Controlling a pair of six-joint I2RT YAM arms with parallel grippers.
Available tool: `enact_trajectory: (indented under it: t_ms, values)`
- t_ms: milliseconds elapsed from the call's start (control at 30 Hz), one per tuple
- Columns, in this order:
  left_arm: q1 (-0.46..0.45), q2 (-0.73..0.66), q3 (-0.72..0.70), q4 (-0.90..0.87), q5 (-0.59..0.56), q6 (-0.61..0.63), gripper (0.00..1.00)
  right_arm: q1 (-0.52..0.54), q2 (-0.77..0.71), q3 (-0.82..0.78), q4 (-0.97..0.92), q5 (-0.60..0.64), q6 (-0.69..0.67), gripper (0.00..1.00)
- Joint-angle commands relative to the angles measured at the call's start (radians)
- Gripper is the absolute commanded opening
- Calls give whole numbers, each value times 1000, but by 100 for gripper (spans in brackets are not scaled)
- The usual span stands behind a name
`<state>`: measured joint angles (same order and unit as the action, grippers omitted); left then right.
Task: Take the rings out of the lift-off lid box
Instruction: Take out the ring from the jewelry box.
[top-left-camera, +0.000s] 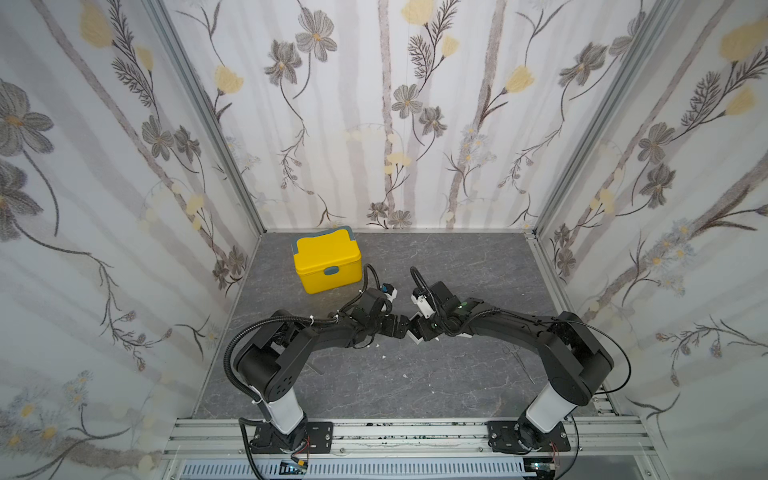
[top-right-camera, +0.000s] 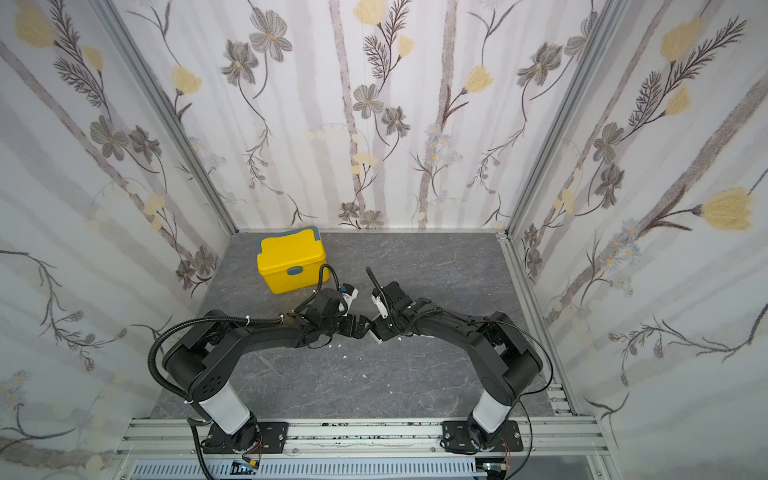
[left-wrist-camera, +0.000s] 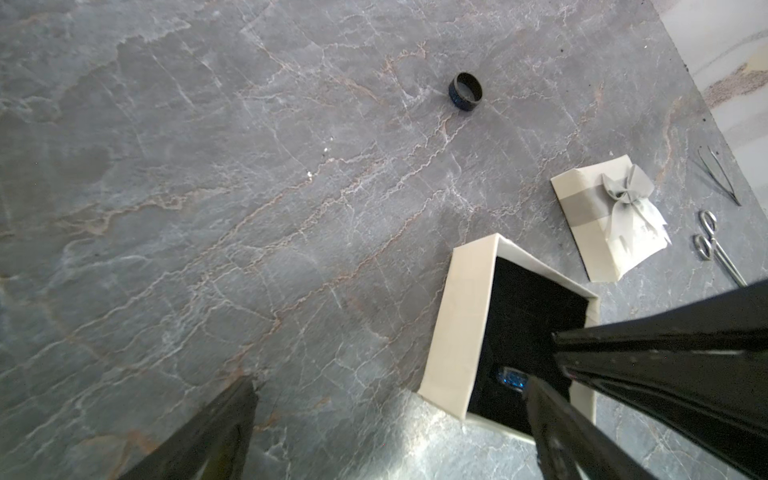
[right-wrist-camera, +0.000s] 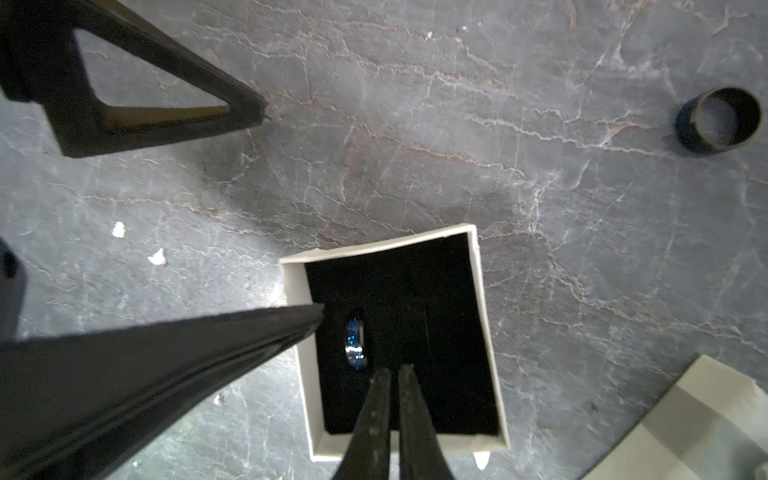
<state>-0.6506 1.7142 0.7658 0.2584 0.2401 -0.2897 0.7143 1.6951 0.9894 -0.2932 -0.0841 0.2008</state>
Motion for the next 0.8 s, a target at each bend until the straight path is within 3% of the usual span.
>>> enact_trajectory:
  t_ms: [0, 233, 500, 767]
  values:
    - [1, -2, -7, 38, 11, -10, 100, 1, 22, 5, 3, 21, 2, 8]
    - [1, -7, -14, 37, 8, -12, 100, 3, 18, 11, 13, 17, 6, 8]
    - [2, 1, -13, 42, 12, -15, 100, 6, -65, 40, 3, 0, -1, 18]
    - [1, -3, -16, 42, 13, -16, 100, 25, -41, 29, 3, -5, -8, 17]
